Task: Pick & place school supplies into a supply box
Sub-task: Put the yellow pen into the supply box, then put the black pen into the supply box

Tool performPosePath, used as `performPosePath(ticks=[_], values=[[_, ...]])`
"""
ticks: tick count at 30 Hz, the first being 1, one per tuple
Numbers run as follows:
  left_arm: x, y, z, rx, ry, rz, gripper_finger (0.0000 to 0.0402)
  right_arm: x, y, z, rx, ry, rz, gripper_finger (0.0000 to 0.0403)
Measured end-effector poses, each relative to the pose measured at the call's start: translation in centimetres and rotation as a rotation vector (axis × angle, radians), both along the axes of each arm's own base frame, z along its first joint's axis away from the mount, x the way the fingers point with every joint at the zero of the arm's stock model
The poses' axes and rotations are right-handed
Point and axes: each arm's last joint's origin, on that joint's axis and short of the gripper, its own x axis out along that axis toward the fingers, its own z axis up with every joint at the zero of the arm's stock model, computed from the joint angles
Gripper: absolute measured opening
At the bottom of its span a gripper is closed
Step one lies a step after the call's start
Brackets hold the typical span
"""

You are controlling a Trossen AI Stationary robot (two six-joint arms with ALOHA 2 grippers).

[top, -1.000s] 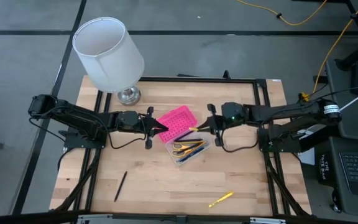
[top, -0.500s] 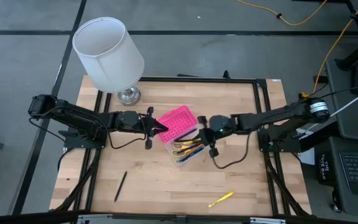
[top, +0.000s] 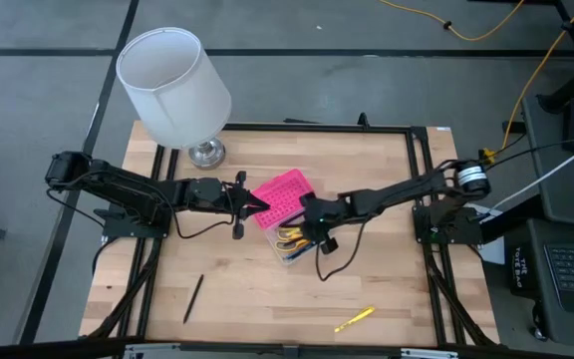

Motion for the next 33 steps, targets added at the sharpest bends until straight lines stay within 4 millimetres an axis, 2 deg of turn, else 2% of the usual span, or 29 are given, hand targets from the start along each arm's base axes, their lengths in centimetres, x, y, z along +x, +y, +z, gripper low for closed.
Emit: performPosePath(ticks=[3,9,17,23,29,33], values=[[0.0,0.0,0.1,-0.002,-0.008,-0.001,0.0017,0.2,0.0,-1.0,-0.005,0.04,0.001,0.0037],[0.0,-0.1,0.1,-0.049,-0.011,0.008,0.0014,0.3,0.0,-1.4,-0.027,0.048,0.03,0.0034],[-0.2,-2.1,0.0,-0.037,-0.007,0.025,0.0003,0.6,-0.2,-1.1,-0.082,0.008,-0.001,0.0088],[-0.6,-3.4,-0.5,-0.094,0.04,0.021,0.0001,0.5,-0.2,-1.2,-0.08,0.01,0.0,0.0111],[-1.1,-4.0,-1.4,-0.184,0.113,0.133,0.0003,0.4,-0.2,-0.2,-0.092,-0.024,0.017,0.0114],[-1.4,-4.3,-1.9,-0.274,0.169,0.143,0.0002,0.6,-0.3,0.7,-0.106,-0.082,0.032,0.0114]])
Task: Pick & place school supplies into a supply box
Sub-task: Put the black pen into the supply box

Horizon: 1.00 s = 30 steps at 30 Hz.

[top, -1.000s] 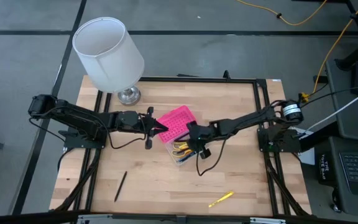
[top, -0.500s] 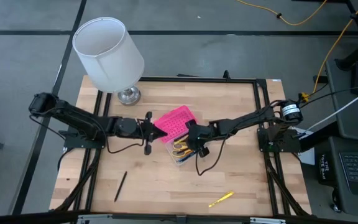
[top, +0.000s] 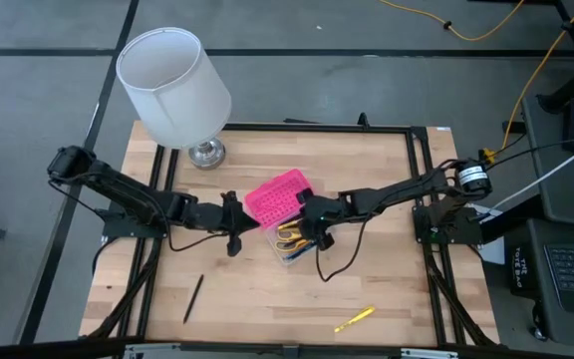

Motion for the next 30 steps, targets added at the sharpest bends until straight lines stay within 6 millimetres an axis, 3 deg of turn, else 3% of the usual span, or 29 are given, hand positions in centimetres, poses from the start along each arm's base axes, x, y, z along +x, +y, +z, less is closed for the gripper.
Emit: performPosePath(ticks=[8,16,30], values=[[-0.4,-1.0,1.2,-0.039,0.202,0.051,0.0001,0.7,-0.6,0.9,0.037,-0.108,-0.038,0.0106],[-0.5,-3.4,3.6,-0.04,0.314,0.116,0.0001,0.8,-0.9,1.6,0.099,-0.158,-0.08,0.0011],[2.3,-8.4,3.6,-0.249,0.805,0.349,0.0002,0.6,-0.8,2.8,0.197,-0.211,-0.114,0.0014]])
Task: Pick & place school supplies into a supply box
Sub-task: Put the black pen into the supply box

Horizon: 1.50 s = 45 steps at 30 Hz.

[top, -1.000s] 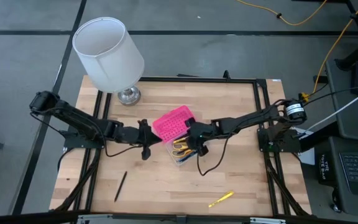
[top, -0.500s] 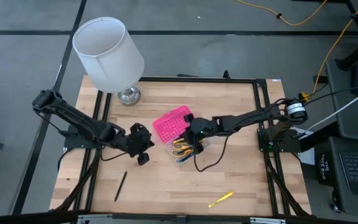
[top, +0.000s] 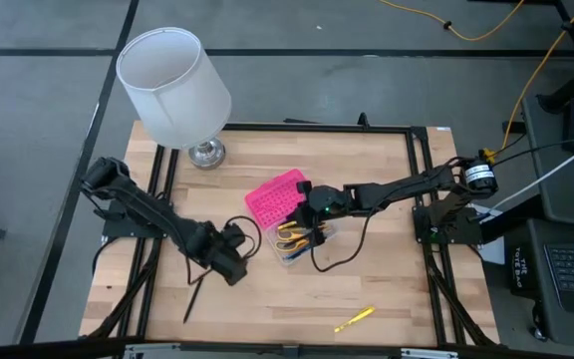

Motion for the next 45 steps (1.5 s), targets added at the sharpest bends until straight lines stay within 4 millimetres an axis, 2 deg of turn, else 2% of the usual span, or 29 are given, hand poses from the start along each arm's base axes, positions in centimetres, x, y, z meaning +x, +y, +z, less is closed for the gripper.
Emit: performPosePath(ticks=[4,8,14,20,23,31,40,45], values=[[0.9,-1.7,0.6,-0.033,-0.004,0.07,0.0001,0.0,0.0,0.0,0.022,0.002,-0.014,0.0013],[0.8,-3.1,0.7,-0.095,0.038,0.175,0.0001,-0.1,0.2,-0.2,0.071,0.026,0.022,0.0005],[-1.0,-5.4,0.0,-0.171,0.171,0.304,0.0003,-0.2,0.5,-0.2,0.117,0.031,0.08,0.0016],[-2.7,-7.6,-0.2,-0.169,0.166,0.297,0.0003,0.0,0.5,0.1,0.136,-0.007,0.07,0.0005],[-3.4,-8.3,-0.2,-0.174,0.164,0.299,0.0003,0.3,0.5,0.5,0.137,-0.048,0.074,0.0012],[-4.3,-9.5,-0.1,-0.198,0.148,0.34,0.0009,0.5,0.5,0.9,0.117,-0.104,0.09,0.0008],[-5.1,-10.1,-0.1,-0.23,0.194,0.41,0.0071,0.6,0.5,1.2,0.113,-0.129,0.095,0.0021],[-5.6,-10.5,-0.6,-0.221,0.197,0.439,0.0109,0.6,0.5,1.1,0.113,-0.128,0.094,0.0012]])
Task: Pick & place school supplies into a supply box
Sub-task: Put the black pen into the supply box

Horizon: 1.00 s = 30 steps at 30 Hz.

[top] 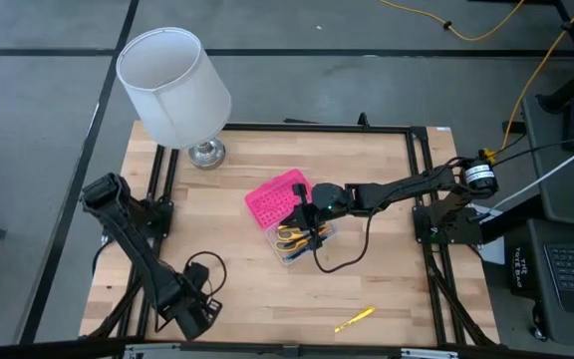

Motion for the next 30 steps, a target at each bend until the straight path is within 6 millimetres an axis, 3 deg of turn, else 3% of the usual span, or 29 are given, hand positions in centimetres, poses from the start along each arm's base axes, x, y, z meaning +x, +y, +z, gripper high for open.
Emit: performPosePath(ticks=[5,14,21,30], values=[[-0.8,-0.2,-1.4,0.033,0.033,0.033,0.013,0.0,0.0,0.0,0.011,0.002,0.012,0.0005],[-0.5,-1.1,-3.7,0.086,0.063,-0.005,0.0134,0.0,0.1,0.0,0.026,0.003,0.035,0.0027],[0.2,-1.9,-5.8,0.101,0.067,-0.051,0.0132,0.0,0.1,0.0,0.025,0.003,0.034,0.0008],[0.1,-1.9,-6.1,0.116,0.076,-0.004,0.0129,0.0,0.1,0.0,0.026,0.004,0.034,0.0023]])
